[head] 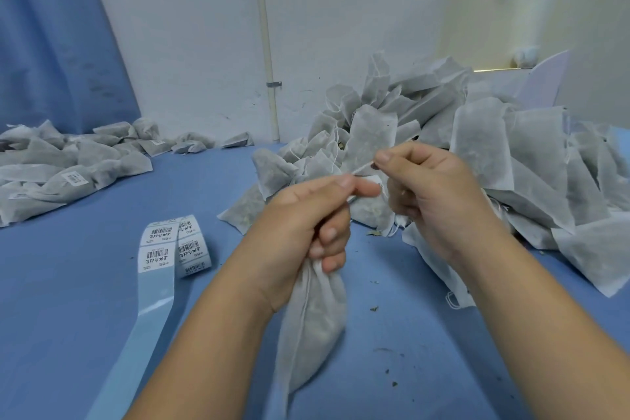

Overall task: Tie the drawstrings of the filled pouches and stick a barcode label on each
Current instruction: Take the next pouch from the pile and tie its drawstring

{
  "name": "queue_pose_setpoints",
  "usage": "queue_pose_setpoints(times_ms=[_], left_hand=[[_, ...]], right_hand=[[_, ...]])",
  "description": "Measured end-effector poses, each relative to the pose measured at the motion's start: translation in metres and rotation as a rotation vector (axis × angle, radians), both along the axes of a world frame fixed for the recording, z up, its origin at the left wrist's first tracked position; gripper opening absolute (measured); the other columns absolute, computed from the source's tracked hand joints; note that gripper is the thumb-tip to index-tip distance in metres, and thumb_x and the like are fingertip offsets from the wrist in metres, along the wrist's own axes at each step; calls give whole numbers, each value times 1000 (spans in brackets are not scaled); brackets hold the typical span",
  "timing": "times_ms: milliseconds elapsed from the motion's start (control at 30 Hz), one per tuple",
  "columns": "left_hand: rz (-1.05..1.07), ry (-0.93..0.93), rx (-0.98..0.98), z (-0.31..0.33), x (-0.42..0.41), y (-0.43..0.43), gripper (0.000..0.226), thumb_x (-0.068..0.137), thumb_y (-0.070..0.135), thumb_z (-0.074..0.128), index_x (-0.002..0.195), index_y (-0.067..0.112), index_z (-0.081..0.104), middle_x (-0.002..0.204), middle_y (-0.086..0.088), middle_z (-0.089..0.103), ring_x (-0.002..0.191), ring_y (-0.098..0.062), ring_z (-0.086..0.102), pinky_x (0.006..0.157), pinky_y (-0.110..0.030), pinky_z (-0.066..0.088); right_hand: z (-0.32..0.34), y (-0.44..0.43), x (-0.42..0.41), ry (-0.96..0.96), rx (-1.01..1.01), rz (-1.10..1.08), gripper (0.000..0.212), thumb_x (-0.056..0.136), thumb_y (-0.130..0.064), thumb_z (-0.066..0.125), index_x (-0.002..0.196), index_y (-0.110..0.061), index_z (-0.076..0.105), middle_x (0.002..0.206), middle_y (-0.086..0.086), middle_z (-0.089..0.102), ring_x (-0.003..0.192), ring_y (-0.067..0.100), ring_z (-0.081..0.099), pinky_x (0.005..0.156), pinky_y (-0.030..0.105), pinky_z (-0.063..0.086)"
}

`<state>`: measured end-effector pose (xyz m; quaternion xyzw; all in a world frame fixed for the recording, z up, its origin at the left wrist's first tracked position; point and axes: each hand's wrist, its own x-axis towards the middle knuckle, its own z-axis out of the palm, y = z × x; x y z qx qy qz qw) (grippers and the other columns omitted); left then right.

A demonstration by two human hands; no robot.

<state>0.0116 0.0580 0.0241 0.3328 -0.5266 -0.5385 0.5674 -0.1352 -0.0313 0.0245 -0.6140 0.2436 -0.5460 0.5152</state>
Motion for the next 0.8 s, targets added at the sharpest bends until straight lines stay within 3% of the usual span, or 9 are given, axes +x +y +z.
queue_pose_setpoints(times_ms=[133, 233, 433, 533, 633, 733, 800], left_hand=[[75, 164, -64, 1, 1, -2, 25, 81, 23, 59, 91, 12, 79, 56, 3, 47, 43, -7, 39, 44, -22, 43], [180, 171, -101, -1, 1, -3, 24, 86, 18, 59, 102, 13, 76, 62, 0, 55, 48, -12, 49, 51, -26, 50], [593, -215, -136, -7, 5, -11, 26, 99, 11, 52, 101, 28, 71, 55, 9, 55, 46, -10, 46, 53, -24, 45], [620, -401, -183, -11, 2, -11, 26, 94, 13, 57, 95, 34, 72, 54, 14, 54, 50, -5, 47, 54, -21, 43], [588, -582, -287, -15, -5, -9, 18, 86, 24, 58, 82, 36, 71, 57, 3, 50, 53, -4, 42, 51, -15, 37], [565, -653, -325, -16, -9, -9, 14, 82, 35, 56, 82, 28, 68, 65, -6, 55, 56, -17, 44, 53, -26, 38], [538, -662, -335, -17, -9, -8, 20, 88, 37, 58, 78, 23, 69, 59, -1, 55, 49, -6, 43, 49, -20, 35]], right_hand=[[-4, 2, 1, 4, 15, -98, 21, 81, -21, 76, 61, -24, 69, 48, -3, 34, 44, 11, 25, 44, 22, 26], [-7, 7, 4, 110, -54, -143, 22, 83, -20, 74, 62, -23, 69, 45, -12, 41, 43, 7, 32, 44, 17, 30], [-5, 21, 5, 288, -313, -123, 13, 85, -11, 71, 74, -18, 71, 50, -10, 36, 47, 5, 33, 47, 13, 31], [2, 28, 0, 360, -460, -120, 8, 81, -16, 69, 78, -23, 71, 48, -8, 36, 48, 5, 36, 49, 17, 34], [7, 32, -3, 404, -516, -98, 7, 76, -18, 67, 76, -24, 72, 50, -1, 40, 50, 17, 44, 51, 29, 41], [10, 33, -7, 335, -469, -59, 4, 75, -14, 71, 72, -16, 72, 51, -3, 42, 51, 9, 41, 50, 22, 37], [12, 31, -10, 247, -399, -38, 12, 79, -4, 74, 70, -13, 71, 52, -4, 48, 49, 6, 44, 49, 16, 38]])
